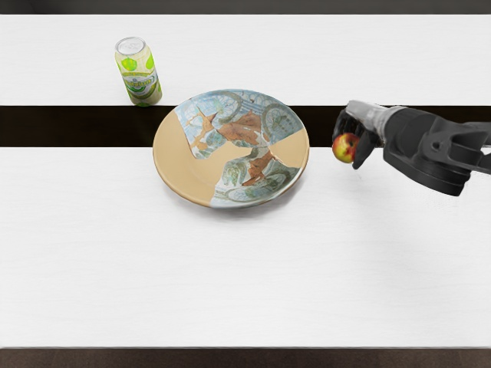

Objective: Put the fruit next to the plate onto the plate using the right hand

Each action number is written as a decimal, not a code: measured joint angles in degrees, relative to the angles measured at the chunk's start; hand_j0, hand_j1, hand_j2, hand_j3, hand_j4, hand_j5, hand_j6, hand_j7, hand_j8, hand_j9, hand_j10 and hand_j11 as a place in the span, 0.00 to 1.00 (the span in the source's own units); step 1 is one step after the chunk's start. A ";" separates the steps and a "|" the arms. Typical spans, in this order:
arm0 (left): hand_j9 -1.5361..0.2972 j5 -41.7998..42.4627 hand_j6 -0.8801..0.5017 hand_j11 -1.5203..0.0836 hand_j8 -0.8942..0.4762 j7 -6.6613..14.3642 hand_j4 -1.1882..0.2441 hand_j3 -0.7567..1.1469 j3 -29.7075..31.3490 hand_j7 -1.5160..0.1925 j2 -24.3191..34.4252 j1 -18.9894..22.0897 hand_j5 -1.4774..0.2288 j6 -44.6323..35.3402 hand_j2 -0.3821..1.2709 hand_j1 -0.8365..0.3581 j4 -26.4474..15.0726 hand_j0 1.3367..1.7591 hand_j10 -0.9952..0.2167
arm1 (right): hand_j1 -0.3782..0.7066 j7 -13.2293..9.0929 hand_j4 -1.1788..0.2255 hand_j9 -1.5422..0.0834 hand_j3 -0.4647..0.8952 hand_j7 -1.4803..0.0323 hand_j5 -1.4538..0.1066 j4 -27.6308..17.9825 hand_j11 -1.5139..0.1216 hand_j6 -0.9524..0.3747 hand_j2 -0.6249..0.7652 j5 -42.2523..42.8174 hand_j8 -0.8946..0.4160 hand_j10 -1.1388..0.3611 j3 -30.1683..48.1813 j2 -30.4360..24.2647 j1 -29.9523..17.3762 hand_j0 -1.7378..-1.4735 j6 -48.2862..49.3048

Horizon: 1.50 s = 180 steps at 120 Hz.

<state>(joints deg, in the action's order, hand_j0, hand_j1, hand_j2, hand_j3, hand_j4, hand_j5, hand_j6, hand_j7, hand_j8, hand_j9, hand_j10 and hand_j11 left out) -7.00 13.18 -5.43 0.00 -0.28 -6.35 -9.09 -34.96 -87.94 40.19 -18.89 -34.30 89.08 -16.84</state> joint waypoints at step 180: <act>0.83 0.00 0.63 0.94 0.64 0.00 0.82 0.40 0.09 0.88 0.00 -0.07 0.86 0.01 0.23 0.98 0.03 0.76 0.81 | 0.37 -0.03 0.49 0.52 0.34 0.53 0.49 31.69 0.50 0.43 0.52 -7.67 0.33 0.42 1.23 32.34 2.77 0.32 5.36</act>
<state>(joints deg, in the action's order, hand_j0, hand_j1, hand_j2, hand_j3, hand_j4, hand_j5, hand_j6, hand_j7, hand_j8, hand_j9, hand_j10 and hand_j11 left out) -7.00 13.18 -5.35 0.00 -0.35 -6.34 -9.05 -34.99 -56.26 32.52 -17.65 -1.96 91.85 -11.48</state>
